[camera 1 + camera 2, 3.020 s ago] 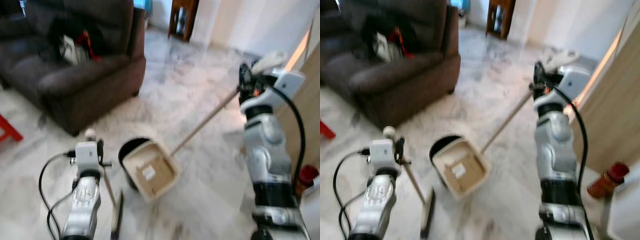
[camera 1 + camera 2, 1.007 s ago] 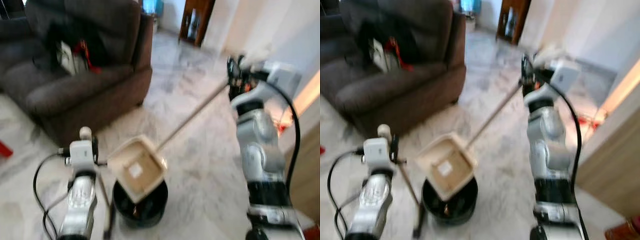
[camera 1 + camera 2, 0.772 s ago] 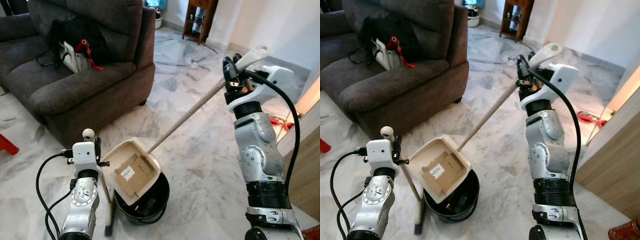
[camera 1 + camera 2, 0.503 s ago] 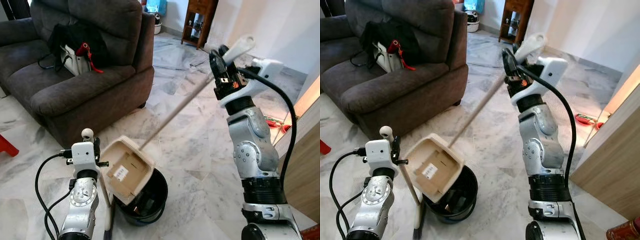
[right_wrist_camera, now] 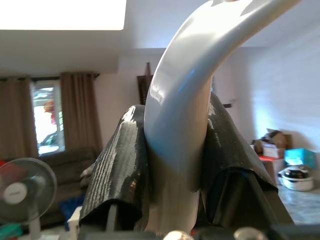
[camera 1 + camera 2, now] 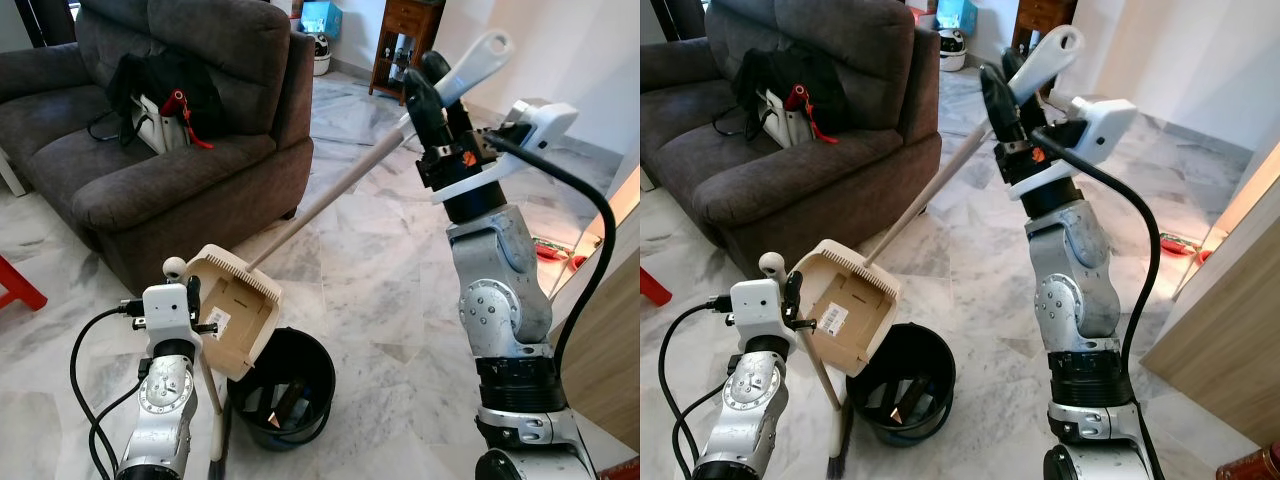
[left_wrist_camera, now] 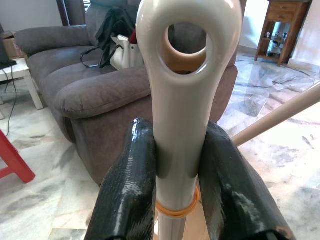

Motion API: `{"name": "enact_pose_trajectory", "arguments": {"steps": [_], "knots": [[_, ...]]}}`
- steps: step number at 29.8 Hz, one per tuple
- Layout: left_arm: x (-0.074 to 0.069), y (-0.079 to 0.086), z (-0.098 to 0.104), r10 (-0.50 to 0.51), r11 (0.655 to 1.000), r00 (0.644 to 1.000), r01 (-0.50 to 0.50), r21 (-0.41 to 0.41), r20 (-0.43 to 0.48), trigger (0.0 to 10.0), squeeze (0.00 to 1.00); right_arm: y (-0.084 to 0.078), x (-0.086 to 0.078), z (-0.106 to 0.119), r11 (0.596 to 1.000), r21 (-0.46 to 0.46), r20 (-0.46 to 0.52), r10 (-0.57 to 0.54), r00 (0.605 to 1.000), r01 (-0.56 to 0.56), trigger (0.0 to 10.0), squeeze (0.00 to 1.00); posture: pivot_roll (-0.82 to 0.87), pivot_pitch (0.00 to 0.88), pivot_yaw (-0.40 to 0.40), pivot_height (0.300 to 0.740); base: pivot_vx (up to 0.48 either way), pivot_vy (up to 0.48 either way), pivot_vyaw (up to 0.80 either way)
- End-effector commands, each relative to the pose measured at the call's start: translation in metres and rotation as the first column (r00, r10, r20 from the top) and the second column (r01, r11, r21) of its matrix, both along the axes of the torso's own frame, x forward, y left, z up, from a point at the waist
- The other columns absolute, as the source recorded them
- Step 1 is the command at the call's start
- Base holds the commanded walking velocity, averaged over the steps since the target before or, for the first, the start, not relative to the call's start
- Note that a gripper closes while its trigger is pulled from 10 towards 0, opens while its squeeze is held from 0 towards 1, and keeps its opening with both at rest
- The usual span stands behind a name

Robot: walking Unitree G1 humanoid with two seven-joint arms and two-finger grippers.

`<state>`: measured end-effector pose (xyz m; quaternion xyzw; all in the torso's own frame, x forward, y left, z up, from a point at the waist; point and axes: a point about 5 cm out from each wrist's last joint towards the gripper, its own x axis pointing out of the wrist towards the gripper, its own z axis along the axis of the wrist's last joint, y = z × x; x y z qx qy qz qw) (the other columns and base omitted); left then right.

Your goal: Sweep floor

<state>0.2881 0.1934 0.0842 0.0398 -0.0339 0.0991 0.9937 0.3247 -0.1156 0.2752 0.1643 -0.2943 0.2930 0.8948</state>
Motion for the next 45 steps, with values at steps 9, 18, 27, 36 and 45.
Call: {"name": "enact_pose_trajectory", "arguments": {"steps": [9, 18, 27, 36, 45], "knots": [[0.002, -0.004, 0.008, -0.017, 1.0, 0.999, 0.017, 0.009, 0.045, 10.0, 0.0, 0.014, -0.02, 0.012, 0.98, -0.036, 0.076, 0.198, 0.977, -0.196, 10.0, 0.0, 0.0, 0.0, -0.058, 0.74, 0.0, 0.0, 0.0], [0.002, -0.004, 0.008, -0.017, 1.0, 0.999, 0.017, 0.008, 0.046, 10.0, 0.0, 0.018, -0.015, 0.001, 0.981, -0.11, 0.028, 0.164, 0.986, -0.16, 10.0, 0.0, 0.0, 0.0, -0.059, 0.74, 0.0, 0.0, 0.0], [0.002, -0.004, 0.008, -0.015, 1.0, 0.999, 0.015, 0.007, 0.047, 10.0, 0.0, 0.008, -0.002, -0.001, 0.994, -0.1, -0.031, 0.031, 0.999, -0.034, 10.0, 0.0, 0.0, 0.0, -0.06, 0.74, 0.0, 0.0, 0.0], [0.002, -0.004, 0.008, -0.015, 1.0, 0.999, 0.014, 0.006, 0.049, 10.0, 0.0, -0.004, 0.009, -0.005, 0.987, -0.115, -0.065, -0.116, 0.991, 0.108, 10.0, 0.0, 0.0, 0.0, -0.061, 0.74, 0.0, 0.0, 0.0], [0.002, -0.004, 0.009, -0.015, 1.0, 0.999, 0.015, 0.006, 0.052, 10.0, 0.0, -0.011, 0.015, -0.004, 0.975, -0.107, -0.065, -0.202, 0.977, 0.195, 10.0, 0.0, 0.0, 0.0, -0.061, 0.74, 0.0, 0.0, 0.0]]}}
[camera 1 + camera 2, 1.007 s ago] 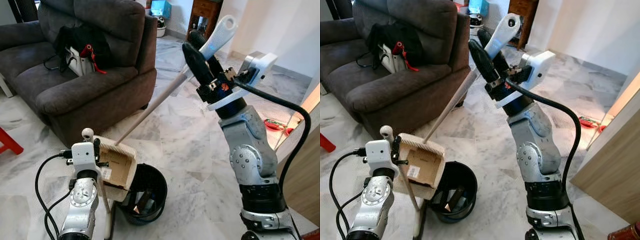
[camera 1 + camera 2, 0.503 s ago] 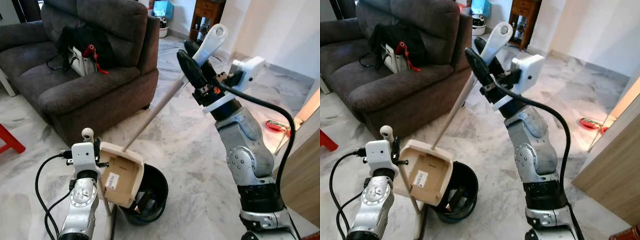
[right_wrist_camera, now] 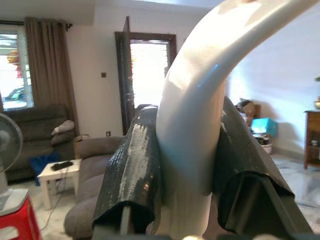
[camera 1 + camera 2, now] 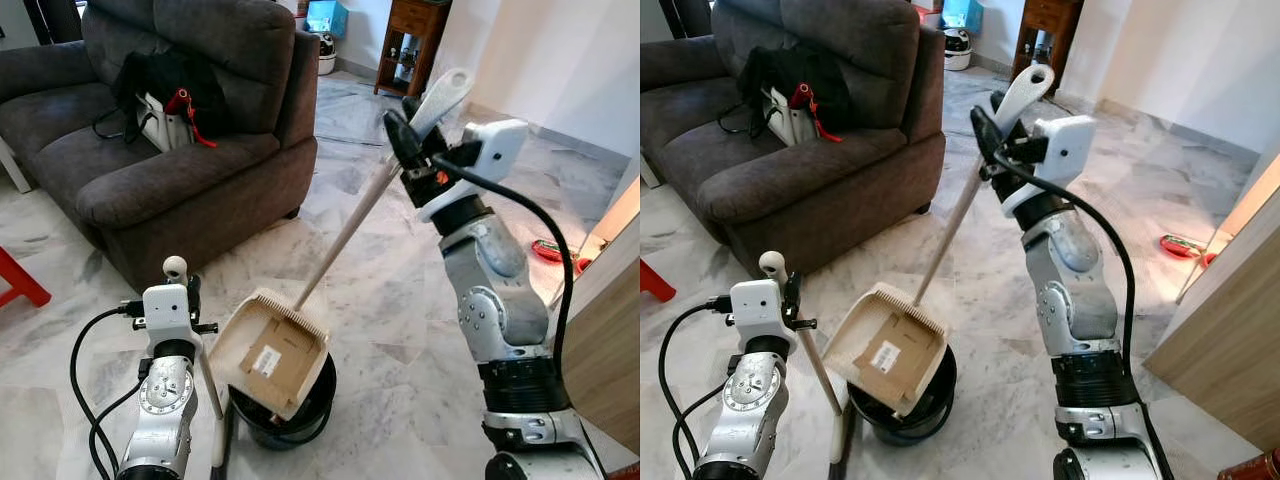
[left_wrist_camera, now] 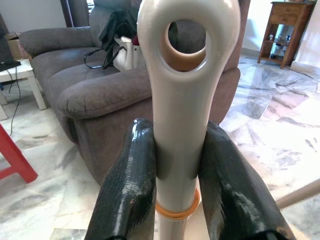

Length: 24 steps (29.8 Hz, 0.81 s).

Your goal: Sweep floor

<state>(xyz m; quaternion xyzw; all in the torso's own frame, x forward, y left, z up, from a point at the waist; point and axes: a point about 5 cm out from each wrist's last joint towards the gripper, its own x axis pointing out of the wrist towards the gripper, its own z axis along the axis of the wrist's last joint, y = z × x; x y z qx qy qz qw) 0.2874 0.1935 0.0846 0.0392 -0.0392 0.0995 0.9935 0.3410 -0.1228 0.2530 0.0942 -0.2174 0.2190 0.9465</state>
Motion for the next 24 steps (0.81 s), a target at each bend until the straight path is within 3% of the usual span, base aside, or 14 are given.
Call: {"name": "enact_pose_trajectory", "arguments": {"steps": [1, 9, 17, 24], "knots": [[0.003, -0.004, 0.008, -0.016, 1.0, 0.999, 0.015, 0.006, 0.042, 10.0, 0.0, -0.006, 0.001, 0.018, 0.999, 0.028, 0.084, -0.031, 0.996, 0.029, 10.0, 0.0, 0.0, 0.0, -0.063, 0.74, 0.0, 0.0, 0.0], [0.003, -0.004, 0.008, -0.016, 1.0, 0.999, 0.016, 0.004, 0.044, 10.0, 0.0, -0.03, 0.013, 0.019, 0.993, -0.03, 0.091, -0.107, 0.99, 0.111, 10.0, 0.0, 0.0, 0.0, -0.063, 0.74, 0.0, 0.0, 0.0], [0.003, -0.004, 0.008, -0.019, 1.0, 0.999, 0.018, 0.004, 0.044, 10.0, 0.0, -0.043, 0.018, 0.02, 0.989, -0.059, 0.104, -0.132, 0.986, 0.138, 10.0, 0.0, 0.0, 0.0, -0.062, 0.74, 0.0, 0.0, 0.0], [0.003, -0.004, 0.009, -0.023, 1.0, 0.999, 0.023, 0.005, 0.046, 10.0, 0.0, -0.029, 0.009, 0.027, 0.997, -0.062, 0.16, 0.049, 0.986, -0.039, 10.0, 0.0, 0.0, 0.0, -0.057, 0.74, 0.0, 0.0, 0.0]]}}
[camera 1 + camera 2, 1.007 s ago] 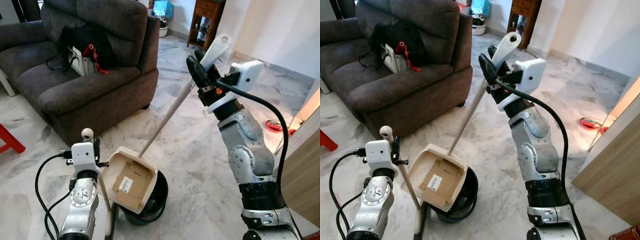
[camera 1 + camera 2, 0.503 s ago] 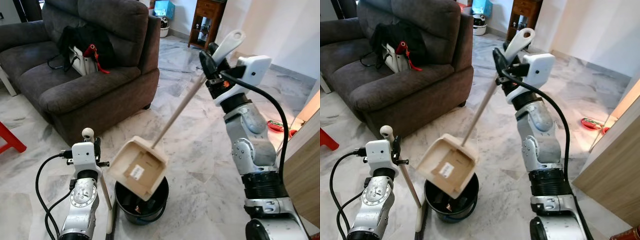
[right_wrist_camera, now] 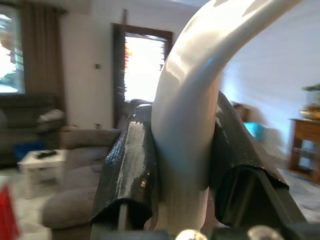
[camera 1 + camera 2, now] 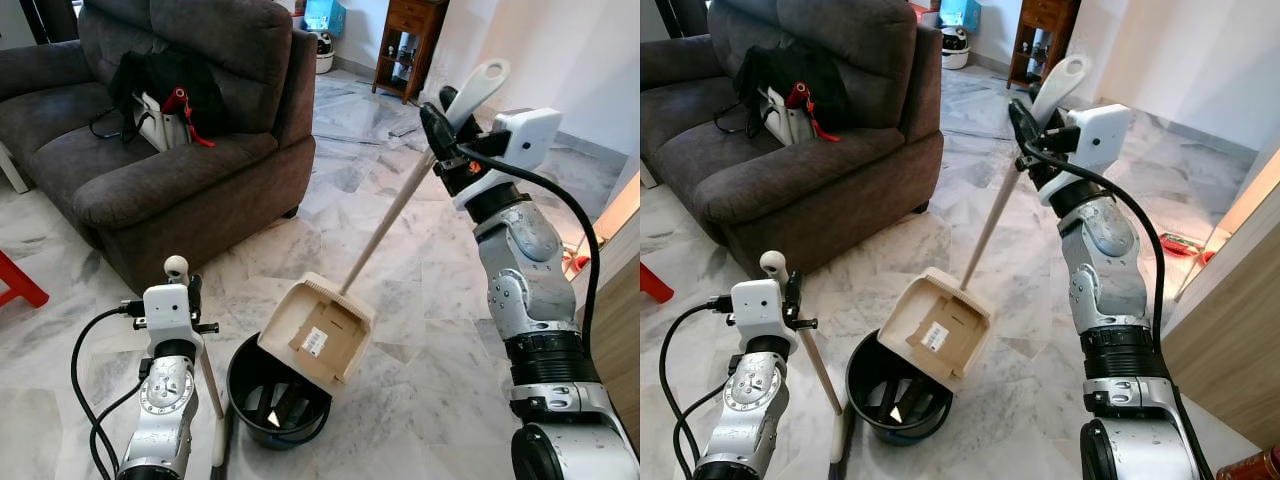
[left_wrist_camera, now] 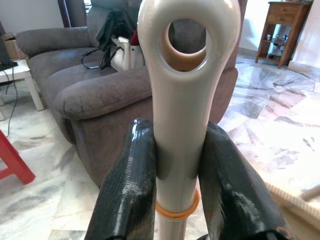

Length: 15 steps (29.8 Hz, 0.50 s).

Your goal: Sweep floor

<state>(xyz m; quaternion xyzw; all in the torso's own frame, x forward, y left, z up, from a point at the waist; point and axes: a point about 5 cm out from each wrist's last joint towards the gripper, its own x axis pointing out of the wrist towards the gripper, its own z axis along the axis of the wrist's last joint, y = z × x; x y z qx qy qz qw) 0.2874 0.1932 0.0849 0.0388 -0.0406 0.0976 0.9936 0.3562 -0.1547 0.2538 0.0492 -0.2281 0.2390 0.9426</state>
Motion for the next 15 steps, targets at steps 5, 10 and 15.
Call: {"name": "enact_pose_trajectory", "arguments": {"steps": [5, 10, 15], "knots": [[0.003, -0.003, 0.009, -0.021, 1.0, 0.999, 0.021, 0.007, 0.044, 10.0, 0.0, 0.015, -0.016, 0.032, 0.98, 0.049, 0.174, 0.181, 0.968, -0.192, 10.0, 0.0, 0.0, 0.0, -0.057, 0.74, 0.0, 0.0, 0.0], [0.003, -0.003, 0.009, -0.023, 1.0, 0.999, 0.023, 0.008, 0.043, 10.0, 0.0, 0.02, -0.018, 0.03, 0.97, 0.042, 0.176, 0.23, 0.957, -0.241, 10.0, 0.0, 0.0, 0.0, -0.057, 0.74, 0.0, 0.0, 0.0], [0.003, -0.003, 0.009, -0.026, 1.0, 0.999, 0.026, 0.01, 0.042, 10.0, 0.0, 0.024, -0.022, 0.032, 0.957, 0.046, 0.187, 0.273, 0.944, -0.286, 10.0, 0.0, 0.0, 0.0, -0.059, 0.74, 0.0, 0.0, 0.0]]}}
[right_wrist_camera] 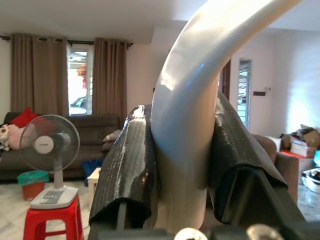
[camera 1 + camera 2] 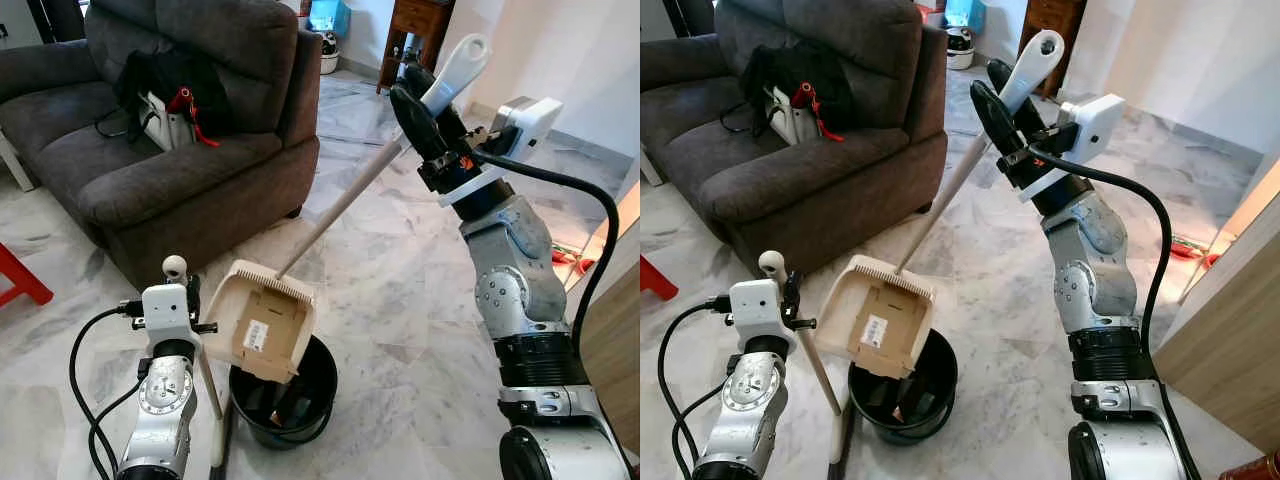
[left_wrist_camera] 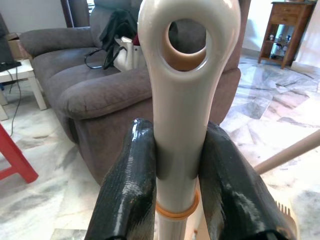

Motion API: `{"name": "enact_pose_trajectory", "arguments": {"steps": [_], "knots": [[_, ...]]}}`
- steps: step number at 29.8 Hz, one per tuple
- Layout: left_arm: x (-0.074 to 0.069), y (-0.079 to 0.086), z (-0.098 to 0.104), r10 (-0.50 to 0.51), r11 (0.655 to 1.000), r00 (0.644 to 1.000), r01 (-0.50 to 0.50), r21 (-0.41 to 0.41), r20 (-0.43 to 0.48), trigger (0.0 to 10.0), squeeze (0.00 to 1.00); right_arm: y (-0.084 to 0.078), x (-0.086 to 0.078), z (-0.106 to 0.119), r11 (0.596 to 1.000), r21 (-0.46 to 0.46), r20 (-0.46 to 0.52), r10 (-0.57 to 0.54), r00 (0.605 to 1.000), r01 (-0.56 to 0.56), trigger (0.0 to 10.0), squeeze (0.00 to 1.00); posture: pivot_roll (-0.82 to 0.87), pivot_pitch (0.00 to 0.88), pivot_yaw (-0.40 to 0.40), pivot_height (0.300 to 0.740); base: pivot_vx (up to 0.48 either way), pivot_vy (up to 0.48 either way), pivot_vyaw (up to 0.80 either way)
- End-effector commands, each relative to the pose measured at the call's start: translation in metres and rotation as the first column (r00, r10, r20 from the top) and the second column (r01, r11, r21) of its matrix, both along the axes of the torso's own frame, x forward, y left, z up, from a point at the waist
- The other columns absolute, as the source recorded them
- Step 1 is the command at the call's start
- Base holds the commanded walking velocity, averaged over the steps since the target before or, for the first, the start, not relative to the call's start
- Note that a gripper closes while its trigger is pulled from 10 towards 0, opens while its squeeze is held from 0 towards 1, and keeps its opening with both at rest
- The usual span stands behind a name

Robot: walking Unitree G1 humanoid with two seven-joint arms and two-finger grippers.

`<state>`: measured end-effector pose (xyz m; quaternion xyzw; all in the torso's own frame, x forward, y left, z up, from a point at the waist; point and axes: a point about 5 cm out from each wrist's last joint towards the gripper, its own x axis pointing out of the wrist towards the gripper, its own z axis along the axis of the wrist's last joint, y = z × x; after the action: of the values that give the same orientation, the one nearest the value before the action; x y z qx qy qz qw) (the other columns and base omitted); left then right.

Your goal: Sweep floor

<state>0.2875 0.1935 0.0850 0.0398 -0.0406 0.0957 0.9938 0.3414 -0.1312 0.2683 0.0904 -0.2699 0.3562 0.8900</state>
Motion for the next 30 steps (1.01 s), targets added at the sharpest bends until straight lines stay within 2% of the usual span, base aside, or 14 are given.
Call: {"name": "enact_pose_trajectory", "arguments": {"steps": [1, 10, 15, 22, 26, 30], "knots": [[0.002, -0.003, 0.008, -0.023, 1.0, 0.999, 0.022, 0.008, 0.042, 10.0, 0.0, 0.001, -0.009, 0.018, 0.999, 0.031, 0.088, 0.039, 0.995, -0.042, 10.0, 0.0, 0.0, 0.0, -0.059, 0.74, 0.0, 0.0, 0.0], [0.002, -0.002, 0.008, -0.022, 1.0, 0.999, 0.021, 0.014, 0.04, 10.0, 0.0, 0.008, -0.023, 0.022, 0.982, 0.043, 0.115, 0.18, 0.977, -0.186, 10.0, 0.0, 0.0, 0.0, -0.06, 0.74, 0.0, 0.0, 0.0], [0.002, -0.002, 0.008, -0.024, 1.0, 0.999, 0.023, 0.013, 0.039, 10.0, 0.0, 0.01, -0.026, 0.022, 0.976, 0.032, 0.119, 0.211, 0.97, -0.216, 10.0, 0.0, 0.0, 0.0, -0.061, 0.74, 0.0, 0.0, 0.0], [0.002, -0.002, 0.008, -0.026, 1.0, 0.999, 0.025, 0.014, 0.04, 10.0, 0.0, 0.011, -0.026, 0.021, 0.981, 0.031, 0.122, 0.188, 0.975, -0.193, 10.0, 0.0, 0.0, 0.0, -0.061, 0.74, 0.0, 0.0, 0.0], [0.003, -0.003, 0.008, -0.031, 0.999, 0.999, 0.03, 0.02, 0.04, 10.0, 0.0, 0.007, -0.022, 0.025, 0.993, 0.043, 0.149, 0.099, 0.984, -0.107, 10.0, 0.0, 0.0, 0.0, -0.061, 0.74, 0.0, 0.0, 0.0], [0.003, -0.003, 0.008, -0.034, 0.999, 0.999, 0.033, 0.02, 0.04, 10.0, 0.0, 0.008, -0.02, 0.025, 0.997, 0.025, 0.158, 0.066, 0.985, -0.071, 10.0, 0.0, 0.0, 0.0, -0.061, 0.74, 0.0, 0.0, 0.0]]}}
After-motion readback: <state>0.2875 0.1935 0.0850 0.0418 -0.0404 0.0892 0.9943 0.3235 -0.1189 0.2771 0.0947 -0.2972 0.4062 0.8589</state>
